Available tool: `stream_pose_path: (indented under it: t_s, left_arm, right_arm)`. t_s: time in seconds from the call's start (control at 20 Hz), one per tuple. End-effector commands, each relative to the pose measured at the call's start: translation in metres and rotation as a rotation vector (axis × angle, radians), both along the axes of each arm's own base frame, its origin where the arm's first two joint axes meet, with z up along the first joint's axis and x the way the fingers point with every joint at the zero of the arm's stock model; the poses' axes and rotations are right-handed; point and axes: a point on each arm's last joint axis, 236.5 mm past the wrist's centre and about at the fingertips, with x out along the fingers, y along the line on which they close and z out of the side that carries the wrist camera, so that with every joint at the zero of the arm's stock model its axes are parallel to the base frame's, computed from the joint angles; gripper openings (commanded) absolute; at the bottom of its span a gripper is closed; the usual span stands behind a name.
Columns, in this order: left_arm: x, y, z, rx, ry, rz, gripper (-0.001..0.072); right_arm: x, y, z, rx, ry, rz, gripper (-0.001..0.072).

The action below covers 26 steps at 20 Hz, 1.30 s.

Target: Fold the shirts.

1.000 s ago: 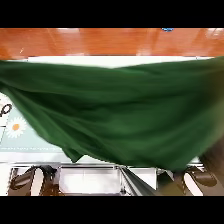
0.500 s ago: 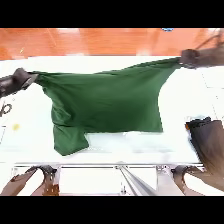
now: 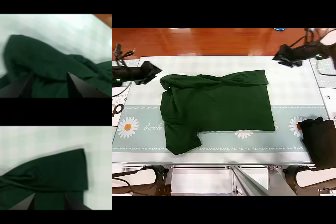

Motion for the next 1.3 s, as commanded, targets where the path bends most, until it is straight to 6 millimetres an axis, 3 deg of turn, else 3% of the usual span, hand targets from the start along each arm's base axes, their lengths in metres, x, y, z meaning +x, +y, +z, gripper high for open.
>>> stream_pose_path:
  t_s: [0.0, 0.1, 0.15, 0.2, 0.25, 0.35, 0.45, 0.55, 0.65, 0.8, 0.95, 1.25]
  left_arm:
    - [-0.066, 0.072, -0.014, 0.062, 0.236, 0.032, 0.0509]
    - [-0.11, 0.097, -0.025, 0.006, 0.293, 0.131, 0.0509]
    - [-0.136, 0.094, -0.037, -0.048, 0.326, 0.176, 0.0509]
    - [-0.156, 0.077, -0.05, -0.117, 0.334, 0.173, 0.0509]
    - [-0.175, 0.052, -0.064, -0.209, 0.33, 0.166, 0.0509]
    - [-0.194, 0.019, -0.08, -0.362, 0.299, 0.201, 0.0509]
    - [-0.213, 0.009, -0.094, -0.426, 0.315, 0.226, 0.0509]
    - [-0.233, 0.015, -0.11, -0.395, 0.394, 0.252, 0.0509]
    - [-0.234, 0.016, -0.115, -0.379, 0.405, 0.249, 0.0509]
    - [-0.233, -0.002, -0.123, -0.389, 0.441, 0.184, 0.0509]
    - [-0.222, -0.02, -0.128, -0.427, 0.45, 0.117, 0.0509]
    - [-0.204, -0.033, -0.138, -0.402, 0.484, 0.027, 0.0494]
  right_arm:
    - [-0.053, -0.066, 0.01, -0.053, 0.149, -0.011, 0.0406]
    - [-0.094, -0.111, 0.012, -0.122, 0.205, -0.089, 0.0406]
    - [-0.109, -0.121, 0.008, -0.115, 0.203, -0.138, 0.0406]
    - [-0.126, -0.125, -0.004, -0.094, 0.2, -0.185, 0.0406]
    - [-0.143, -0.121, -0.021, -0.068, 0.196, -0.221, 0.0406]
    - [-0.173, -0.096, -0.055, 0.059, 0.166, -0.284, 0.0406]
    - [-0.194, -0.069, -0.067, 0.174, 0.118, -0.258, 0.0406]
    - [-0.213, -0.064, -0.078, 0.191, 0.138, -0.253, 0.0406]
    - [-0.224, -0.061, -0.083, 0.177, 0.167, -0.213, 0.0406]
    - [-0.224, -0.057, -0.081, 0.196, 0.169, -0.205, 0.0406]
    - [-0.224, -0.056, -0.08, 0.199, 0.166, -0.201, 0.0405]
    - [-0.222, -0.059, -0.08, 0.191, 0.158, -0.211, 0.0405]
